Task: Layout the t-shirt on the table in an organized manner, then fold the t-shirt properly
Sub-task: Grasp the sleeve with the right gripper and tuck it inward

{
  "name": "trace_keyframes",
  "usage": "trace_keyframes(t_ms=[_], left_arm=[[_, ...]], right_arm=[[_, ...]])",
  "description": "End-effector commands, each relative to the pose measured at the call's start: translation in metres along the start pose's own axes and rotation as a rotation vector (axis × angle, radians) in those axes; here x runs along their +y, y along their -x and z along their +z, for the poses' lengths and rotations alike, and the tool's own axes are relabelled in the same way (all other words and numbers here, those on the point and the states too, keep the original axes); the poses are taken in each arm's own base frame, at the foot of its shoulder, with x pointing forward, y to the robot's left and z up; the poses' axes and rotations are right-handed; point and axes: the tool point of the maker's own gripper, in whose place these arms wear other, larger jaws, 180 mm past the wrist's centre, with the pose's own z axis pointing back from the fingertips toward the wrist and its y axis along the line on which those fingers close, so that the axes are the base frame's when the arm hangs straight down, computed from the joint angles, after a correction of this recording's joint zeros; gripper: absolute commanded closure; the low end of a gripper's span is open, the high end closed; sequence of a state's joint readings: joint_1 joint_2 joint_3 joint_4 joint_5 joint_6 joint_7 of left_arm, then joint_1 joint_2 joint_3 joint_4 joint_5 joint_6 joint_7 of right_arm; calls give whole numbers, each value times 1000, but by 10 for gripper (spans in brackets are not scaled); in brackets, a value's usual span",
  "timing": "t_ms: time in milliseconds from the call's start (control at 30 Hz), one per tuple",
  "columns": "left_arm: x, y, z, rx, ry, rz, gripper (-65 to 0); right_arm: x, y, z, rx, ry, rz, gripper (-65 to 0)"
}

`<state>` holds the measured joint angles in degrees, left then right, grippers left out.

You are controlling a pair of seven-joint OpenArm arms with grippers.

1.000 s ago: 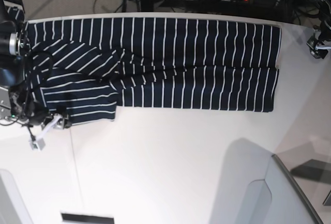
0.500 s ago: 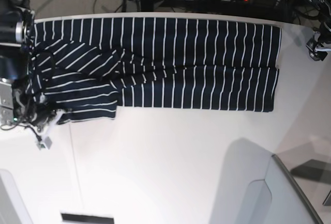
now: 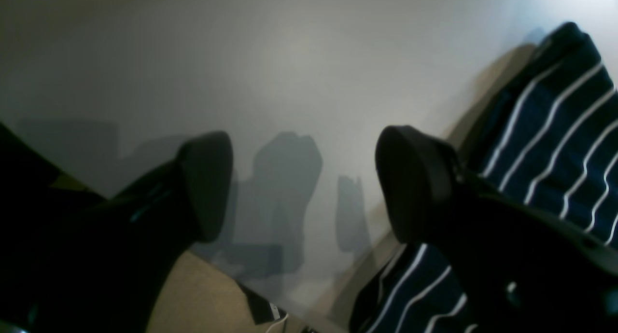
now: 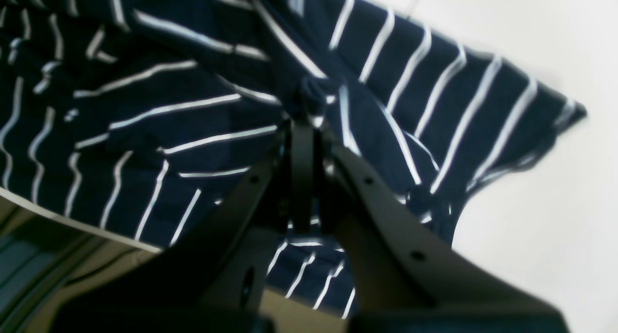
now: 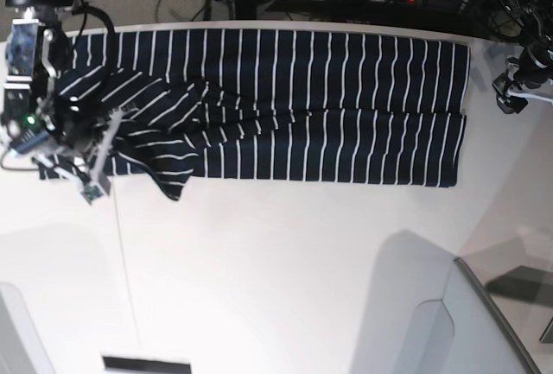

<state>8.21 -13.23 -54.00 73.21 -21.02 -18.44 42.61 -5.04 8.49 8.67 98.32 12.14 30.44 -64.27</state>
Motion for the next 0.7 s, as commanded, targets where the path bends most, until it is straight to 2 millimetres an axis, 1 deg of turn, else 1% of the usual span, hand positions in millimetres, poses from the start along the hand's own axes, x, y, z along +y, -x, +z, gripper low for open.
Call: trace_keyframes(t_ms=[0,100,200,333,500,667], left_arm=[[4,-18,4,-46,-8,-15,-471],[3,-20,3,-50,-5,-15,-471],[-2,-26,1,-63,2,-11,-471],[-2,-24,-1,-56,4,-3,-471],[-2,-25,-1,-57,2,-5,-471],[-1,-26,-1,-58,1,-6,-471]], right_arm=[[-6,1,8,-9,21,-9,0],[-2,23,13,30,27,-20,0],[5,40,15,57,19,-18,0],[14,61,14,101,0,-24,0],[20,77,13,137,-14,-28,0],[21,81,9,149,-23,-36,-8]])
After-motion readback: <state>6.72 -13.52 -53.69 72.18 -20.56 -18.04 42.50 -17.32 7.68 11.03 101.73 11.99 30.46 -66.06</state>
